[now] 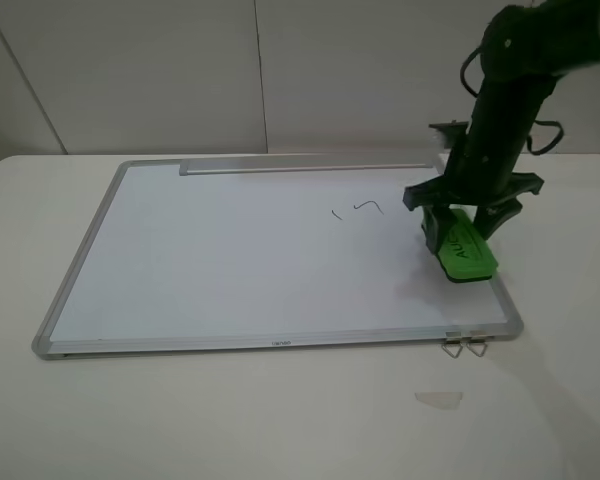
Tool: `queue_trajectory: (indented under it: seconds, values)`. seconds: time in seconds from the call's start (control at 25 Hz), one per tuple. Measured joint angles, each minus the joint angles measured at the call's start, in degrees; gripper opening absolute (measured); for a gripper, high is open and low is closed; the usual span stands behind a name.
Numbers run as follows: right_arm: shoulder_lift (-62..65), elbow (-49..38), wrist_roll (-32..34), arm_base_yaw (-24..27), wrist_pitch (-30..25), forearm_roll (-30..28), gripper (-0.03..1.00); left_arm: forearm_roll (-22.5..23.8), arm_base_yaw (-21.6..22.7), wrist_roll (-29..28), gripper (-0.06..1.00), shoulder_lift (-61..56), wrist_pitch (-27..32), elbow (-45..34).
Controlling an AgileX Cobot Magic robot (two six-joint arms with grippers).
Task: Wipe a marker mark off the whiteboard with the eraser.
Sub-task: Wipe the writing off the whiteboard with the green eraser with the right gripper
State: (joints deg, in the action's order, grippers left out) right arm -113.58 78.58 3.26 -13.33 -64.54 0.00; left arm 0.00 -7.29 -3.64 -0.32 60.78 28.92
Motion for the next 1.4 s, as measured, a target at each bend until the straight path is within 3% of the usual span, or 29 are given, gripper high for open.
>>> queue_trajectory:
  seconds: [0.24, 0.76, 1.04, 1.4]
  values:
    - [-2.4, 14.0, -0.1, -2.9, -2.4, 0.0, 0.6, 0.0, 0.0, 0.0, 0.68, 0.0, 0.0, 0.0]
    - [-24.2, 43.0, -3.3, -12.1, -5.3, 0.0, 0.6, 0.0, 0.0, 0.0, 0.68, 0.0, 0.0, 0.0]
    - [-33.0, 47.0, -7.3, -16.3, -5.3, 0.0, 0.6, 0.0, 0.0, 0.0, 0.68, 0.0, 0.0, 0.0]
    - [-34.9, 48.3, -7.5, -16.9, -6.2, -1.9, 0.6, 0.0, 0.0, 0.0, 0.68, 0.0, 0.0, 0.0]
